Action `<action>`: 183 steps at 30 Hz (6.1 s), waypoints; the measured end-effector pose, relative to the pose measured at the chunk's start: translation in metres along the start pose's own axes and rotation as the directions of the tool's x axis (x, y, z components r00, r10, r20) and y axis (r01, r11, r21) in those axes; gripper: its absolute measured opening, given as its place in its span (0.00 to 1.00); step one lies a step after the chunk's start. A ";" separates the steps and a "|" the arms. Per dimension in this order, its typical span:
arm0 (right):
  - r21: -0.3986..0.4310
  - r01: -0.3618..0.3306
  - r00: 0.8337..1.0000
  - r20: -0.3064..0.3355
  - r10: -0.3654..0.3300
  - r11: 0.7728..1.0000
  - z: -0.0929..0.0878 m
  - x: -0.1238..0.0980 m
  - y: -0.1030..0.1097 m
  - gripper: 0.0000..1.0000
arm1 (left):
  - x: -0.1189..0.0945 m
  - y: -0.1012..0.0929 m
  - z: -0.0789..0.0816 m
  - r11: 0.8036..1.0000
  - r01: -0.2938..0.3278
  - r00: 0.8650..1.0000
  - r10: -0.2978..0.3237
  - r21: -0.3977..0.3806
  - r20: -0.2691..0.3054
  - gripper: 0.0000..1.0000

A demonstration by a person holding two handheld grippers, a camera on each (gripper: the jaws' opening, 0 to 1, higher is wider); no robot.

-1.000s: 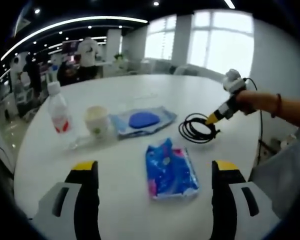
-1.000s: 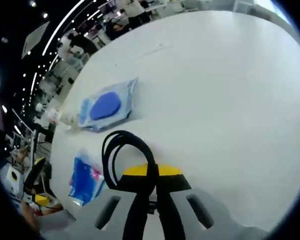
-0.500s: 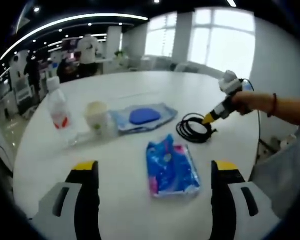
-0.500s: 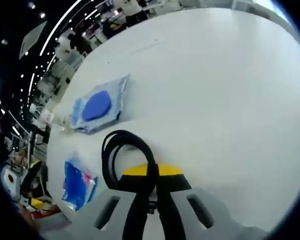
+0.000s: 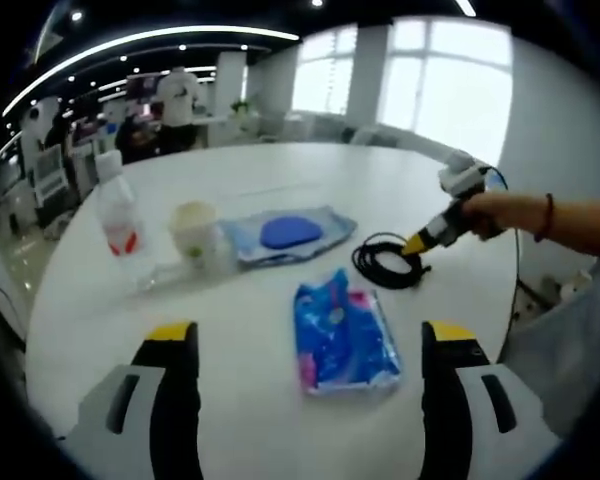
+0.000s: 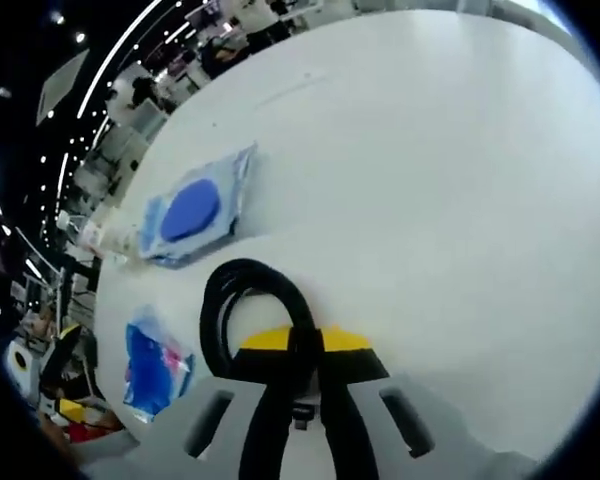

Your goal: Arrange the tabletop items into an orderly group along one side of the table until the central work area is clear of visible clutter.

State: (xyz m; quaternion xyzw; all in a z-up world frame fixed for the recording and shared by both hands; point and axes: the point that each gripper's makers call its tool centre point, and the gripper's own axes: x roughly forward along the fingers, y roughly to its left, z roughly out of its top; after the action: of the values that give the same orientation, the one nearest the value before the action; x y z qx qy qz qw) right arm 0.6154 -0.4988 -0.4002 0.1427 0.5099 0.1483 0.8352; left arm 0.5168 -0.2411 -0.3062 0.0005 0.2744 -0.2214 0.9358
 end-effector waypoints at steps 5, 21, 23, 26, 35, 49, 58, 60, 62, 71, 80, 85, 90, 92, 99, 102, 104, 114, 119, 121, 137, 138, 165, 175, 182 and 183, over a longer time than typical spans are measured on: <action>-0.006 -0.018 1.000 0.008 0.018 1.000 0.000 -0.001 0.008 0.17 | -0.001 0.001 0.000 1.000 -0.003 1.000 0.003 0.000 0.000 0.89; -0.194 -0.056 0.991 0.109 0.079 0.979 0.012 -0.017 0.037 0.75 | 0.001 -0.002 0.001 1.000 0.005 1.000 -0.005 0.000 -0.001 0.91; -0.215 -0.062 0.990 0.107 0.087 0.975 0.010 -0.020 0.041 0.78 | 0.001 -0.003 0.001 1.000 0.007 1.000 -0.007 0.002 -0.002 0.92; -0.254 -0.066 0.985 0.137 0.103 0.965 0.013 -0.024 0.046 0.89 | 0.001 -0.004 0.001 1.000 0.007 1.000 -0.007 0.006 -0.002 0.92; -0.330 -0.120 0.973 0.150 0.178 0.936 0.008 -0.034 0.072 1.00 | 0.000 -0.008 0.003 1.000 0.018 1.000 -0.018 0.008 0.009 0.93; -0.477 -0.249 0.943 0.078 0.323 0.843 -0.013 -0.028 0.132 0.99 | -0.003 -0.009 0.008 1.000 0.022 0.999 -0.023 0.021 0.028 0.96; -0.515 -0.336 0.919 0.004 0.394 0.789 -0.028 -0.015 0.164 0.95 | -0.008 -0.001 0.012 1.000 0.007 0.999 -0.007 0.014 0.041 0.97; -0.513 -0.345 0.916 -0.001 0.402 0.786 -0.029 -0.012 0.168 0.93 | -0.008 0.000 0.012 1.000 0.000 0.999 0.000 0.011 0.040 0.97; -0.518 -0.350 0.913 -0.004 0.407 0.780 -0.029 -0.009 0.171 0.92 | -0.008 0.001 0.013 1.000 -0.004 0.999 0.004 0.014 0.042 0.97; -0.547 -0.362 0.908 -0.023 0.418 0.755 -0.028 0.002 0.175 0.70 | -0.008 0.002 0.011 1.000 -0.007 0.999 0.006 0.013 0.032 0.97; -0.585 -0.372 0.902 -0.046 0.429 0.721 -0.026 0.012 0.178 0.47 | -0.007 0.002 0.009 1.000 -0.004 1.000 0.004 0.003 0.023 0.96; -0.614 -0.357 0.906 -0.043 0.422 0.704 -0.024 0.020 0.178 0.45 | -0.007 0.003 0.010 1.000 -0.006 1.000 0.006 0.001 0.025 0.95; -0.631 -0.347 0.915 -0.065 0.399 0.693 -0.026 0.029 0.174 0.37 | -0.006 0.005 0.009 1.000 -0.009 1.000 0.009 0.008 0.018 0.95; -0.636 -0.349 0.916 -0.076 0.394 0.688 -0.029 0.032 0.174 0.34 | -0.006 0.004 0.008 1.000 -0.007 1.000 0.007 0.009 0.015 0.94; -0.687 -0.322 0.931 -0.105 0.350 0.651 -0.037 0.040 0.169 0.19 | -0.003 0.001 0.006 1.000 0.001 1.000 -0.001 0.024 -0.001 0.93; -0.703 -0.311 0.935 -0.104 0.340 0.639 -0.038 0.041 0.169 0.16 | -0.003 0.000 0.006 1.000 0.008 1.000 -0.008 0.026 -0.004 0.93; -0.721 -0.297 0.939 -0.101 0.329 0.626 -0.039 0.041 0.168 0.13 | -0.003 -0.001 0.005 1.000 0.009 1.000 -0.009 0.027 -0.005 0.93; -0.744 -0.253 0.955 -0.088 0.285 0.618 -0.038 0.042 0.165 0.04 | -0.003 -0.002 0.005 0.999 0.010 1.000 -0.010 0.030 -0.006 0.92; -0.737 -0.237 0.961 -0.082 0.264 0.633 -0.037 0.042 0.163 0.01 | -0.004 -0.002 0.006 0.999 0.008 1.000 -0.008 0.032 -0.004 0.92; -0.730 -0.236 0.962 -0.083 0.260 0.641 -0.037 0.041 0.162 0.01 | -0.004 -0.002 0.007 1.000 0.006 1.000 -0.006 0.030 -0.002 0.92; -0.696 -0.205 0.972 -0.061 0.228 0.689 -0.034 0.037 0.158 0.01 | -0.004 -0.001 0.008 1.000 0.004 1.000 -0.004 0.027 0.004 0.92; -0.692 -0.204 0.972 -0.061 0.225 0.693 -0.034 0.036 0.157 0.01 | -0.004 -0.001 0.009 1.000 0.005 1.000 -0.005 0.028 0.006 0.92; -0.638 -0.089 0.983 0.067 0.170 0.765 0.013 -0.004 0.125 0.01 | -0.001 -0.008 0.003 0.999 0.029 0.999 -0.028 0.046 -0.022 0.92; -0.616 0.019 0.980 0.166 0.106 0.788 0.047 -0.021 0.096 0.01 | 0.000 -0.010 0.000 0.998 0.035 0.999 -0.033 0.049 -0.033 0.92; -0.560 0.076 0.975 0.216 0.057 0.825 0.069 -0.030 0.070 0.01 | 0.001 -0.013 -0.001 0.998 0.044 0.998 -0.042 0.052 -0.038 0.92; -0.554 0.082 0.974 0.221 0.051 0.829 0.071 -0.031 0.067 0.01 | 0.001 -0.013 -0.001 0.998 0.047 0.998 -0.045 0.051 -0.038 0.92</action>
State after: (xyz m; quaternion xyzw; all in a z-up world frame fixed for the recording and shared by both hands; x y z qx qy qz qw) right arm 0.6586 -0.4563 -0.3178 -0.0962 0.3466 0.2671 0.8940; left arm 0.5111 -0.2531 -0.3062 0.0225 0.2856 -0.2498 0.9249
